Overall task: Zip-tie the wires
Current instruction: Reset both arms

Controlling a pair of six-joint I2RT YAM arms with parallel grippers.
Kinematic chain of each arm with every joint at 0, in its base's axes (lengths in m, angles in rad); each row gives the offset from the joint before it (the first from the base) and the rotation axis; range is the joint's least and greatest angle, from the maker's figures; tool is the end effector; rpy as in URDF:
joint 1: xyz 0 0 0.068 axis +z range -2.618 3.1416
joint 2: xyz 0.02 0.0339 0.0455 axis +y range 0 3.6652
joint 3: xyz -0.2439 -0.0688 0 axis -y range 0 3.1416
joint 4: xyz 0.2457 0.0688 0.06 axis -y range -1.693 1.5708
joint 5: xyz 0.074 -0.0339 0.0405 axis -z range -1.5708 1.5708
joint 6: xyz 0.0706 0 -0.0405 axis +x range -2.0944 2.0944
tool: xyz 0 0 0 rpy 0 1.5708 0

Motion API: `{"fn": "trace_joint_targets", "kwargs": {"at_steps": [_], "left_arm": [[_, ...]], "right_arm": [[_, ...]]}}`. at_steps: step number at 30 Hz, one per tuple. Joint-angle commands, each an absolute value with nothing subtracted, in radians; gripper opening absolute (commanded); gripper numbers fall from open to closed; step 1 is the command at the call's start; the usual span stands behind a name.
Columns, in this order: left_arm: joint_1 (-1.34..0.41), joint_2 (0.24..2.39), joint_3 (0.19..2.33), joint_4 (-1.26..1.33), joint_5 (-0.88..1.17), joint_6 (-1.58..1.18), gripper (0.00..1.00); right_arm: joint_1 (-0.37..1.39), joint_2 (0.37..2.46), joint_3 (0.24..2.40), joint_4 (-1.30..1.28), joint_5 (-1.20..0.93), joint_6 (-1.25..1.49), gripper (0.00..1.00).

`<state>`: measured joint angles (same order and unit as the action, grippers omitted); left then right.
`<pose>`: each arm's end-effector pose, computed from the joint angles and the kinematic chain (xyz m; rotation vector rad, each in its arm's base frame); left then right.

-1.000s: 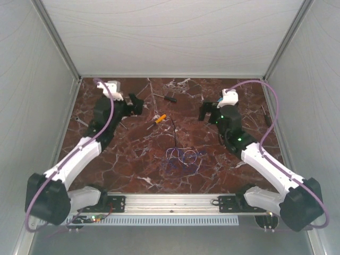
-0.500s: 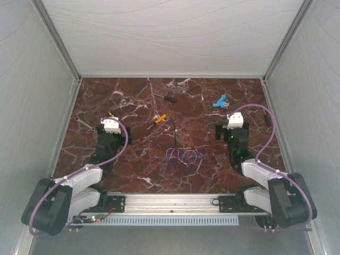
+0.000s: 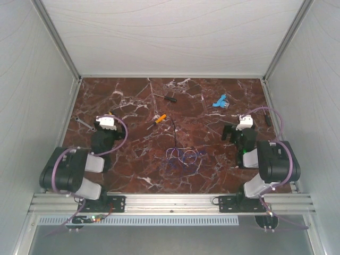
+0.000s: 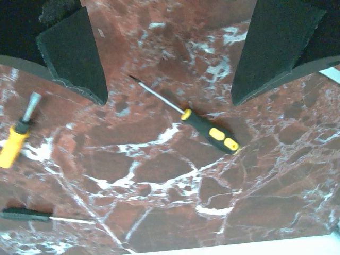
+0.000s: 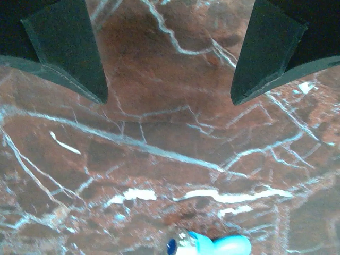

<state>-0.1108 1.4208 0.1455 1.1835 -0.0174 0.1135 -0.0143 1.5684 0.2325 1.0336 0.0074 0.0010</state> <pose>0.2550 -0.0271 0.1238 0.1730 1.6536 0.0165 0.2730 -0.0044 0.0894 0.0194 1.8730 -0.0161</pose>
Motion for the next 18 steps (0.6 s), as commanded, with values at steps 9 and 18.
{"fn": "trace_joint_targets", "kwargs": {"at_steps": [9,18], "left_arm": [[0.048,1.552,0.242,1.295,0.174,-0.051,1.00],[0.036,1.552,0.242,1.296,0.164,-0.044,1.00]], "right_arm": [[0.006,1.572,0.337,1.026,-0.061,0.017,0.98],[0.003,1.570,0.337,1.024,-0.065,0.018,0.98]]}}
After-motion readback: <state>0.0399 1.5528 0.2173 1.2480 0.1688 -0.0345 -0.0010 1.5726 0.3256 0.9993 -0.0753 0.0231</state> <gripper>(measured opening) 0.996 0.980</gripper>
